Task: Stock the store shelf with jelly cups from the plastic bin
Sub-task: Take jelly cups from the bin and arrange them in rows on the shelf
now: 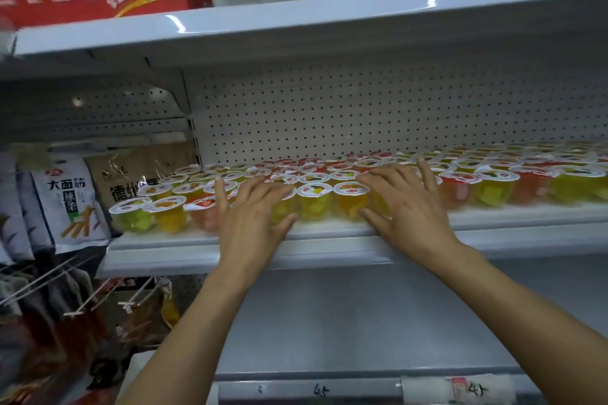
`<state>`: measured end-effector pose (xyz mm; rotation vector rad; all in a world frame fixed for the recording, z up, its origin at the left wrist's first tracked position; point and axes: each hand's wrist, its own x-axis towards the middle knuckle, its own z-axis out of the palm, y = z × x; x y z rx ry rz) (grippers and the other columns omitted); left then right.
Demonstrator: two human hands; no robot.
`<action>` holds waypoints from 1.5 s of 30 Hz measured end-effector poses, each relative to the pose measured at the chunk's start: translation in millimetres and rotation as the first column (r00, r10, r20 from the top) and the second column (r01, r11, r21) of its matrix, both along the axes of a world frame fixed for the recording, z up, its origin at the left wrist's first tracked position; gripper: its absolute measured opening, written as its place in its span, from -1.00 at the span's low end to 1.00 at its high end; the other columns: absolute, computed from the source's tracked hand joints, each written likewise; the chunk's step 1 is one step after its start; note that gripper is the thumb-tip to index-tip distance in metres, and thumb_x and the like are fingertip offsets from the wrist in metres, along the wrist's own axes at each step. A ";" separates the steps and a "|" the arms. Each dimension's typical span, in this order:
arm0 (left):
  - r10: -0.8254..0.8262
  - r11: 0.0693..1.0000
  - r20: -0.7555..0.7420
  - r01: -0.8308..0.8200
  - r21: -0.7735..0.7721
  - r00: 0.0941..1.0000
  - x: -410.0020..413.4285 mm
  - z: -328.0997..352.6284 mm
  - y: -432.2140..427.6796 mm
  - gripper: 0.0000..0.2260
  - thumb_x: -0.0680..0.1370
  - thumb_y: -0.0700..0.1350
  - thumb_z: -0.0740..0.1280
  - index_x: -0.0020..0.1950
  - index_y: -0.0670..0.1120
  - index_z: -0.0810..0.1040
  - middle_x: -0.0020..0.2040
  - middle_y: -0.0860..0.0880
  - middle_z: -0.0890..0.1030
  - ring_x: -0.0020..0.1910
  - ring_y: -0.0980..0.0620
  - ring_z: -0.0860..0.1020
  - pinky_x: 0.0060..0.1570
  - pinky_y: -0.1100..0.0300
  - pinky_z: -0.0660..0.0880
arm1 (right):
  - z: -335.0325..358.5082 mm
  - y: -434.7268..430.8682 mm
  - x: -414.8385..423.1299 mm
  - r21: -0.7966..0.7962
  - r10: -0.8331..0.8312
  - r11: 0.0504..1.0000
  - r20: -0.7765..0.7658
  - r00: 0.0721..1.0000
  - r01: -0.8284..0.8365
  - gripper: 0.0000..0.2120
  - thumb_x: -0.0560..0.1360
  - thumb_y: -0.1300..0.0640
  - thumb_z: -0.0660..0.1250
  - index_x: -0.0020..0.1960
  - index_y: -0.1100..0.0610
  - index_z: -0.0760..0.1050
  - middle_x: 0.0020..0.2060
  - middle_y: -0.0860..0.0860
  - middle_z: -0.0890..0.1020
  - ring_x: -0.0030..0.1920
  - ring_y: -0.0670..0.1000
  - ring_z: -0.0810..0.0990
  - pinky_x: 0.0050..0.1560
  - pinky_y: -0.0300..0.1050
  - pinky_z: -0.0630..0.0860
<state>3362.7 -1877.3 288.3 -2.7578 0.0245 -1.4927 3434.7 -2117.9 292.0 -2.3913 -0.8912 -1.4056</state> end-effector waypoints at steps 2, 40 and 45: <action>-0.014 1.000 0.002 0.014 -0.005 1.000 1.2 0.6 2.5 -0.64 0.38 0.07 0.52 0.16 0.11 0.64 0.13 0.10 0.65 0.29 -0.02 0.51 0.45 -0.22 -0.14 | -1.4 5.7 0.2 -0.009 -0.034 0.999 -0.016 0.999 0.034 -0.60 0.37 -0.02 0.49 0.18 0.01 0.57 0.07 0.00 0.63 0.15 0.12 0.55 0.39 0.28 0.13; 0.197 0.968 -0.028 -0.199 -0.152 0.980 -80.7 0.6 139.7 -0.49 0.46 0.06 0.18 0.42 0.07 0.42 0.36 0.04 0.48 0.40 0.03 0.35 0.46 -0.28 -0.25 | 6.0 183.6 -47.9 -0.096 0.067 0.993 -0.029 0.997 -0.069 -0.59 0.34 -0.10 0.48 0.13 0.04 0.58 0.01 0.03 0.64 0.15 0.12 0.55 0.40 0.27 0.16; 0.167 0.933 -0.077 -0.183 -0.311 0.983 -77.3 -2.6 157.3 -0.48 0.52 0.11 0.29 0.48 0.13 0.32 0.48 -0.01 0.32 0.48 -0.06 0.23 0.50 -0.21 -0.09 | 13.8 206.4 -58.1 -0.126 0.127 0.983 -0.040 0.991 -0.131 -0.57 0.39 -0.12 0.42 0.20 0.04 0.55 0.07 0.04 0.62 0.18 0.12 0.53 0.39 0.30 0.18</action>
